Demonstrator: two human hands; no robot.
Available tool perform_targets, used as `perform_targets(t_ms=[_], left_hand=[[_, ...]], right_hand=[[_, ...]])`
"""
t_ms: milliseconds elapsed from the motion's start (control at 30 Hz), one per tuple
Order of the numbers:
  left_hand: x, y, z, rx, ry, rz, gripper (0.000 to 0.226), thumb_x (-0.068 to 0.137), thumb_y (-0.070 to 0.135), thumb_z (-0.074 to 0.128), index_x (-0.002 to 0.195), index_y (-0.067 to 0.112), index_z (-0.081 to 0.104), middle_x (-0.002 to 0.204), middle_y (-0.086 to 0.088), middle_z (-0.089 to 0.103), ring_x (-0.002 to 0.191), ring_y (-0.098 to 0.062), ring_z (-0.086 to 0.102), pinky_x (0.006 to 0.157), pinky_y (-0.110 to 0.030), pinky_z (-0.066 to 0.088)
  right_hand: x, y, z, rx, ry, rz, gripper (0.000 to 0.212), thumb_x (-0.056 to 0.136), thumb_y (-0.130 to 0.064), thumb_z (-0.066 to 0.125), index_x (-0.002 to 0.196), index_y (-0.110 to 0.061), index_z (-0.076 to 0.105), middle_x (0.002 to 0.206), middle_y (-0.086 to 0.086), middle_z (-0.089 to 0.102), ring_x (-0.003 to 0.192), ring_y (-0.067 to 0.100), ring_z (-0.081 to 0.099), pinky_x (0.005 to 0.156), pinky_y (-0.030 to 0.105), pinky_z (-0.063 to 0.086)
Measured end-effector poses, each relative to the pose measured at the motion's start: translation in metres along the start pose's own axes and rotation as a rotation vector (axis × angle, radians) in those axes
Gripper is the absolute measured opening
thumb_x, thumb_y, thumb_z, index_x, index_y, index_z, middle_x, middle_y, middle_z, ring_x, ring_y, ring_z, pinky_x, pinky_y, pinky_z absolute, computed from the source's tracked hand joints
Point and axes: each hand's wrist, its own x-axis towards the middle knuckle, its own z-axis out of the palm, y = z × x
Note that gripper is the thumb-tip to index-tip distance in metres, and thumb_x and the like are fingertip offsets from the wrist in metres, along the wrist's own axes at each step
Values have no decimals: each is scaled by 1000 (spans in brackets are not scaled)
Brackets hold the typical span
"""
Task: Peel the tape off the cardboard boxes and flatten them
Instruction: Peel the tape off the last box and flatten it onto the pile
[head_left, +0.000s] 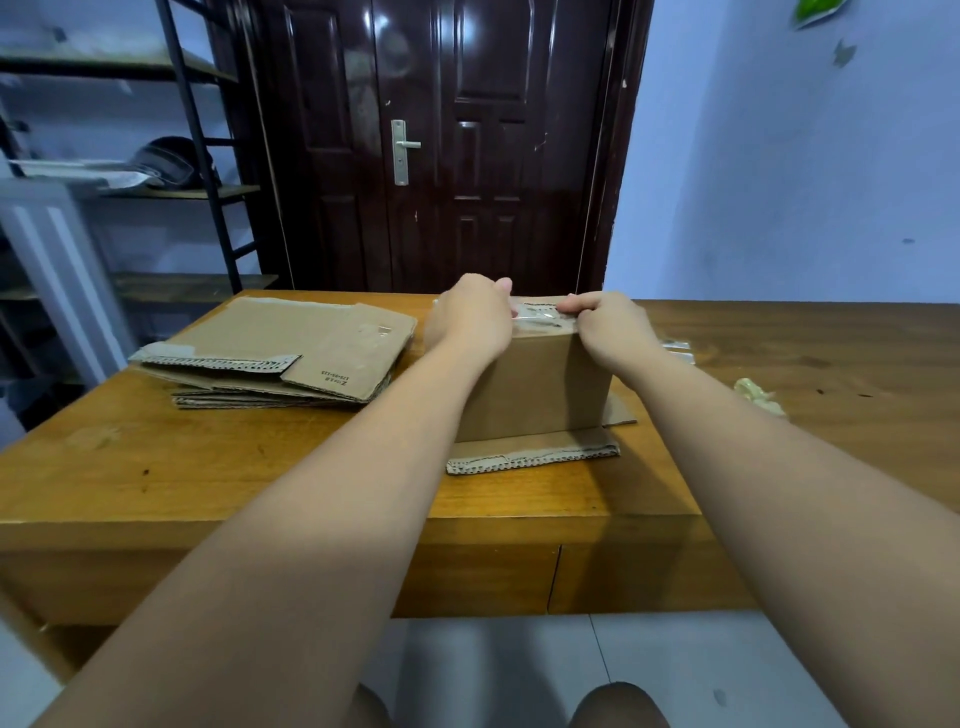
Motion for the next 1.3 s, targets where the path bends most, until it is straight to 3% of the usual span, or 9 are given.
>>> perform_targets(t_ms=[100, 167, 367, 433, 633, 833, 967, 1133, 1300], left_hand=[[5, -1, -10, -436, 20, -87, 41, 101, 27, 37, 84, 11, 70, 92, -7, 71, 92, -25, 65, 90, -35, 49], [7, 2, -19, -693, 5, -227, 42, 101, 21, 36, 67, 11, 59, 74, -4, 69, 73, -16, 66, 73, -26, 50], [2, 1, -42, -957, -187, -315, 32, 103, 19, 32, 85, 13, 58, 80, -9, 75, 68, -13, 68, 84, -24, 54], [0, -3, -45, -1037, -143, -340, 32, 103, 21, 33, 84, 13, 57, 78, -6, 71, 67, -13, 67, 69, -21, 53], [7, -16, -57, -804, 121, -234, 28, 101, 37, 37, 87, 19, 54, 85, 2, 46, 77, -12, 47, 70, -26, 53], [14, -40, -54, -186, -90, -61, 39, 85, 24, 67, 122, 19, 57, 126, -5, 51, 107, -24, 53, 95, -41, 48], [10, -47, -45, 57, -76, -41, 26, 96, 21, 50, 100, 3, 67, 97, -15, 66, 97, -32, 62, 89, -41, 53], [1, -55, -43, -51, -124, -101, 39, 102, 28, 36, 76, 14, 61, 83, -8, 59, 80, -24, 55, 80, -33, 46], [-6, -58, -45, -466, -226, -304, 47, 91, 54, 49, 115, 16, 59, 108, -5, 49, 97, -22, 51, 79, -29, 43]], right_hand=[[0, -1, 0, -12, -5, 19, 44, 96, -4, 34, 119, -22, 66, 135, 2, 55, 122, 23, 48, 89, 25, 39], [0, -4, 1, -64, -2, 25, 44, 95, -3, 36, 119, -24, 66, 131, 2, 57, 118, 24, 51, 92, 29, 44], [3, -15, 4, -340, 17, 41, 41, 93, -4, 44, 117, -30, 64, 120, 4, 61, 112, 30, 54, 97, 46, 45], [4, -16, 4, -387, 13, 17, 39, 93, -4, 45, 119, -27, 63, 119, 6, 62, 110, 31, 55, 95, 47, 46], [3, -15, 3, -425, -19, -57, 49, 92, 1, 42, 124, -31, 61, 120, 6, 61, 104, 30, 57, 80, 40, 51], [4, -13, 4, -392, -19, -54, 46, 94, -2, 44, 123, -32, 62, 122, 6, 60, 103, 30, 59, 80, 39, 52], [3, -15, 3, -403, -18, -36, 47, 93, -1, 44, 123, -33, 62, 121, 7, 60, 103, 31, 58, 77, 38, 50], [4, -13, 3, -393, -21, -26, 48, 94, 0, 42, 124, -33, 62, 120, 7, 60, 100, 30, 58, 72, 36, 47], [3, -13, 4, -389, -15, -34, 49, 94, 0, 43, 125, -34, 61, 120, 7, 60, 101, 31, 59, 77, 39, 51]])
